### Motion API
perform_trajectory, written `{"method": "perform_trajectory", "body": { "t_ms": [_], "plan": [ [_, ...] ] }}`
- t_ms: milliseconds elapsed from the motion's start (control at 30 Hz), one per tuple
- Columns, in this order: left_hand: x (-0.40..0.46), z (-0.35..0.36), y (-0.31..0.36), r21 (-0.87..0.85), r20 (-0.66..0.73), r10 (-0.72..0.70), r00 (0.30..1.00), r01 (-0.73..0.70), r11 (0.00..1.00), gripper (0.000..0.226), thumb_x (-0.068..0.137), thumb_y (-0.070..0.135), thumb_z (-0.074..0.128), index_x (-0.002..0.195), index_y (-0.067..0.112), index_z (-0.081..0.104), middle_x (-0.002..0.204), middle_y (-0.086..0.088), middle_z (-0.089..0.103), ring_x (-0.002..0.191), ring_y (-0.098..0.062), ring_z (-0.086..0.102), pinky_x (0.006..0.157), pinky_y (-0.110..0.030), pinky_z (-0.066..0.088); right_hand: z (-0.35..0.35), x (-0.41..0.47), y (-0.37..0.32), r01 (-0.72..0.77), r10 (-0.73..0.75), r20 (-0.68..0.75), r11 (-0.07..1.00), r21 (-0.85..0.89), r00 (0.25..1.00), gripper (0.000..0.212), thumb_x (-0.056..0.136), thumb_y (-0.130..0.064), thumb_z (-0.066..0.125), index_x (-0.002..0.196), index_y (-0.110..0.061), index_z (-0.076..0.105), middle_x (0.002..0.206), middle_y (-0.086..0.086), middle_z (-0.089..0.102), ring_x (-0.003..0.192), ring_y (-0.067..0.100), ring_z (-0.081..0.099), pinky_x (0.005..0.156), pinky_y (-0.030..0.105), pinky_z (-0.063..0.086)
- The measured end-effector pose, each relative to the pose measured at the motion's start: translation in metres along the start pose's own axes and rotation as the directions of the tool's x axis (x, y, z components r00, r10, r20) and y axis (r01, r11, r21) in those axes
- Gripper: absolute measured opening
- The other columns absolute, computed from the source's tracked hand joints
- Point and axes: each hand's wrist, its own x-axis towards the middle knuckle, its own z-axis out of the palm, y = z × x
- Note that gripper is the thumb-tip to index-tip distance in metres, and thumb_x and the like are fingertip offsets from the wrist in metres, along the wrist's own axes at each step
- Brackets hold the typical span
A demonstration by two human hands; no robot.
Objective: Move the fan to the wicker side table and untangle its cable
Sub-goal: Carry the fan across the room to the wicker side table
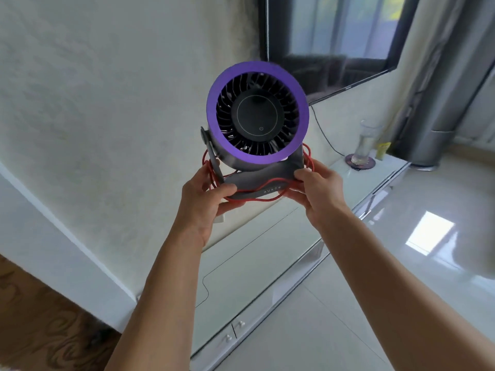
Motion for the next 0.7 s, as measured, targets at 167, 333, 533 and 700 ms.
{"method": "perform_trajectory", "body": {
  "t_ms": [167, 333, 533, 700],
  "plan": [
    [-0.01, 0.041, 0.002, -0.009, 0.156, -0.016, 0.988, 0.018, 1.0, 0.041, 0.081, -0.006, 0.064, 0.117, 0.015, 0.065, 0.122, -0.012, 0.065, 0.099, -0.028, 0.072, 0.078, -0.041, 0.061, -0.043, -0.027, -0.022, 0.076, -0.069, -0.126, 0.996, 0.045, 0.99, 0.035, 0.089, 0.011, 0.045, 0.109, -0.008, 0.066, 0.093, 0.015, 0.071, 0.067, 0.025, 0.074, 0.054, 0.031, 0.059],
    [-0.03, 0.094, -0.001, -0.041, 0.291, -0.019, 0.956, 0.033, 0.999, 0.047, 0.081, -0.009, 0.063, 0.121, 0.014, 0.063, 0.125, -0.017, 0.061, 0.1, -0.028, 0.072, 0.082, -0.047, 0.06, -0.096, -0.063, -0.045, 0.166, -0.152, -0.238, 0.985, 0.04, 0.959, 0.036, 0.089, 0.012, 0.043, 0.107, -0.008, 0.067, 0.089, 0.015, 0.069, 0.066, 0.024, 0.072, 0.054, 0.031, 0.059],
    [-0.074, 0.168, -0.002, -0.021, 0.447, -0.038, 0.894, 0.053, 0.998, 0.053, 0.082, -0.005, 0.067, 0.129, 0.017, 0.059, 0.129, -0.017, 0.059, 0.108, -0.035, 0.067, 0.085, -0.052, 0.058, -0.169, -0.119, -0.076, 0.269, -0.237, -0.376, 0.962, 0.035, 0.896, 0.035, 0.088, 0.014, 0.043, 0.107, -0.005, 0.066, 0.088, 0.017, 0.066, 0.067, 0.029, 0.069, 0.056, 0.033, 0.061],
    [-0.128, 0.226, -0.004, -0.026, 0.552, -0.043, 0.833, 0.068, 0.997, 0.052, 0.082, -0.008, 0.066, 0.128, 0.015, 0.059, 0.128, -0.02, 0.058, 0.103, -0.033, 0.07, 0.08, -0.045, 0.061, -0.235, -0.175, -0.095, 0.309, -0.269, -0.471, 0.951, 0.008, 0.84, 0.035, 0.089, 0.012, 0.045, 0.115, -0.001, 0.063, 0.091, 0.018, 0.066, 0.07, 0.029, 0.07, 0.059, 0.034, 0.061]
  ]
}}
